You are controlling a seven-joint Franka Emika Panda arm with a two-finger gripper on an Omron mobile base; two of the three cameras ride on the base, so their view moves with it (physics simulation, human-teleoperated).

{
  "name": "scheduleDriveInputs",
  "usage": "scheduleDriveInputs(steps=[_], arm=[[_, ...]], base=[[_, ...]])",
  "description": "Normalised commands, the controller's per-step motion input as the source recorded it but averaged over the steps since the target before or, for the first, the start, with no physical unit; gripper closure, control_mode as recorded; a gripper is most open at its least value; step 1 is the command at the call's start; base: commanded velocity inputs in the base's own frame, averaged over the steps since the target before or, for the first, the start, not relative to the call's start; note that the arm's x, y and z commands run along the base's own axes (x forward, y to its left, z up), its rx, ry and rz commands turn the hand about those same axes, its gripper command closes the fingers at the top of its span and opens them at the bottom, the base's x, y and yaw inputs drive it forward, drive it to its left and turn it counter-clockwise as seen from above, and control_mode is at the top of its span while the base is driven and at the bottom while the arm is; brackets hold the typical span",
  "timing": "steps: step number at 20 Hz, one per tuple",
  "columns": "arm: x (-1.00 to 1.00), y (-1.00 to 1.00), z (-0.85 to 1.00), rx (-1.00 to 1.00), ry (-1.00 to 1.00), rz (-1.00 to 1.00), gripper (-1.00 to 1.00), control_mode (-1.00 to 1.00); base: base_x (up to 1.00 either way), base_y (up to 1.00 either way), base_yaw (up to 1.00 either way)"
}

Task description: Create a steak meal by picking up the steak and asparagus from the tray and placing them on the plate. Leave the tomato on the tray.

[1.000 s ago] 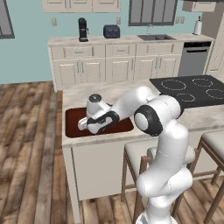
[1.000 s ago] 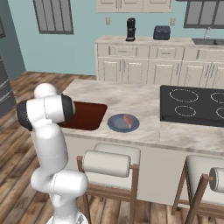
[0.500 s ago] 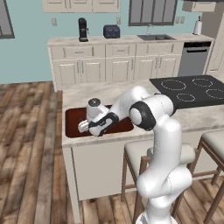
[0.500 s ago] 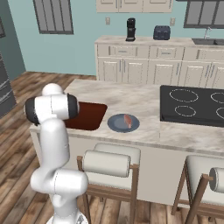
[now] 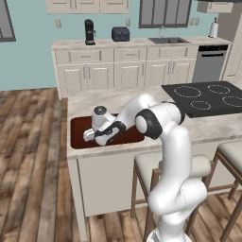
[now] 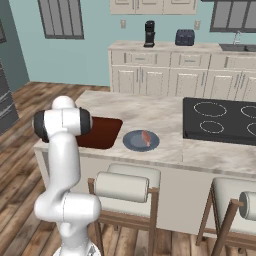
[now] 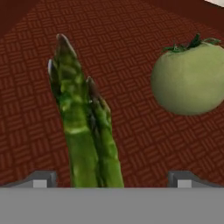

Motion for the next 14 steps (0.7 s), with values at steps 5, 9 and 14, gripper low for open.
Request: scheduleDriveInputs(steps=[5, 9, 14], arm=[[0.07, 0.0, -0.44, 0.0, 0.02, 0.0, -1.0, -1.0], [-0.02, -0.02, -0.45, 0.0, 0.07, 0.0, 1.0, -1.0], [-0.02, -0.09, -0.16, 0.0, 0.03, 0.0, 1.0, -1.0]], base=[[0.0, 0.0, 0.0], [0.0, 0.0, 0.0], [0.0, 0.0, 0.0]])
